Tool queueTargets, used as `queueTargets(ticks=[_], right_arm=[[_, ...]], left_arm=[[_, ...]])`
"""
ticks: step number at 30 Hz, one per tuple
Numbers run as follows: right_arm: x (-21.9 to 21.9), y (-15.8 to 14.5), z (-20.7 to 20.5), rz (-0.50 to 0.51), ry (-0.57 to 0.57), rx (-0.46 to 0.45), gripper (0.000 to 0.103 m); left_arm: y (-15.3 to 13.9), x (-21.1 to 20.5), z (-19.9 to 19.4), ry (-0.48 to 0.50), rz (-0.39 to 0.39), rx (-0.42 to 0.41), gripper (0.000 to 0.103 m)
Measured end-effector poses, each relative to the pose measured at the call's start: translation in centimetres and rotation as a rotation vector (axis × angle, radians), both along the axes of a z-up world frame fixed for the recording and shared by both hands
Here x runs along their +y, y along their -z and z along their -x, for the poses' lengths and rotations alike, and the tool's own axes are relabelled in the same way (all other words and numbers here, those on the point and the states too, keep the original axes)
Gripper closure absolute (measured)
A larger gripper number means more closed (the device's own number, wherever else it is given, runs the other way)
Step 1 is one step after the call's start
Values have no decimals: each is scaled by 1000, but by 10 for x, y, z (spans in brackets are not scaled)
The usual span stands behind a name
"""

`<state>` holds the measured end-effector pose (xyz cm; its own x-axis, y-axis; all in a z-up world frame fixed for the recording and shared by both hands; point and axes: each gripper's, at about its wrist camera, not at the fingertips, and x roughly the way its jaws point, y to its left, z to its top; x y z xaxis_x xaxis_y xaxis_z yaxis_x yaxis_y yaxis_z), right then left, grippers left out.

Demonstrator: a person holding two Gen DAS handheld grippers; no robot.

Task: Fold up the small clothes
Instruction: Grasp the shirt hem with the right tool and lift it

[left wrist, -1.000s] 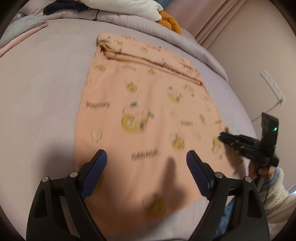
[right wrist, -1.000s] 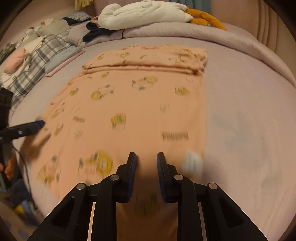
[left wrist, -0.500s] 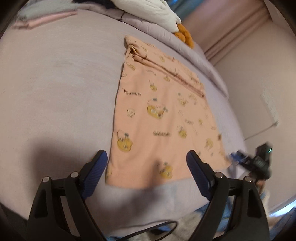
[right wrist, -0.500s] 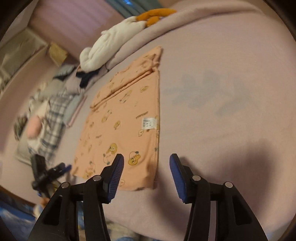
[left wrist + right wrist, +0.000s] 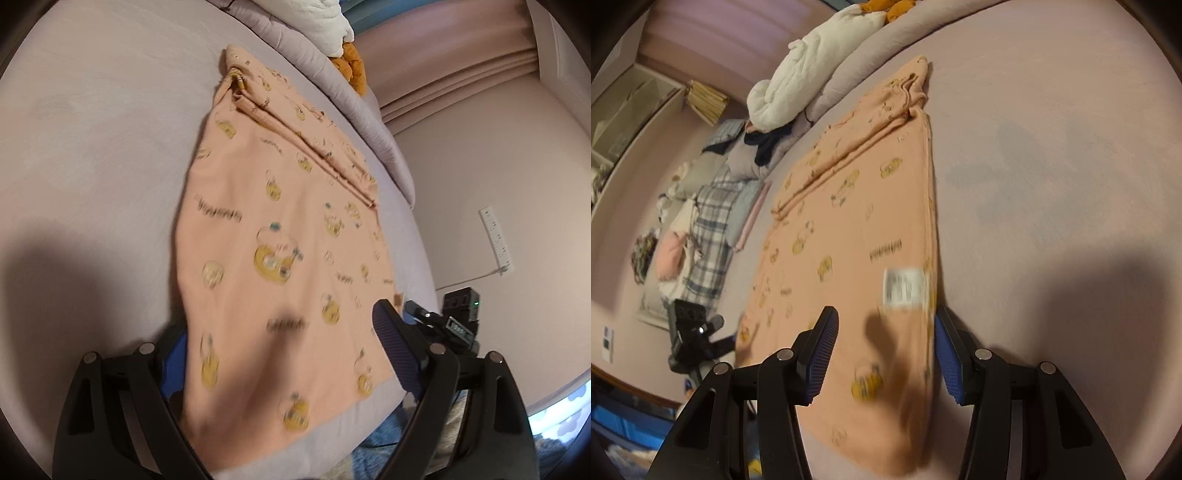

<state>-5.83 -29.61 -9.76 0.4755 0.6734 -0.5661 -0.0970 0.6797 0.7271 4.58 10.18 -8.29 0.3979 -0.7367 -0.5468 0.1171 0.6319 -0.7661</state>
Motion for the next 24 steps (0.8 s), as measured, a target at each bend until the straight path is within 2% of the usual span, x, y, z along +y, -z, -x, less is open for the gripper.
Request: queueTargets(ticks=[5,9,11,15,24], right_arm=[[1,2,-22,-54,-9,8,51],[4,2,-28,-64,-48,3,51],[5,3,-25,-69,-69,-2,51],[5,5,-12,-68,-114,33,59],[10,11,29,-124,-162,79,61]], left_arm=[[2,-8,-26,24,34,16,16],[0,-9,-25,35,35,13,18],[1,-8,-17,52,39,13,22],[3,-6,-4,73,43,19,31],[4,-10,38,112,87,18,32]])
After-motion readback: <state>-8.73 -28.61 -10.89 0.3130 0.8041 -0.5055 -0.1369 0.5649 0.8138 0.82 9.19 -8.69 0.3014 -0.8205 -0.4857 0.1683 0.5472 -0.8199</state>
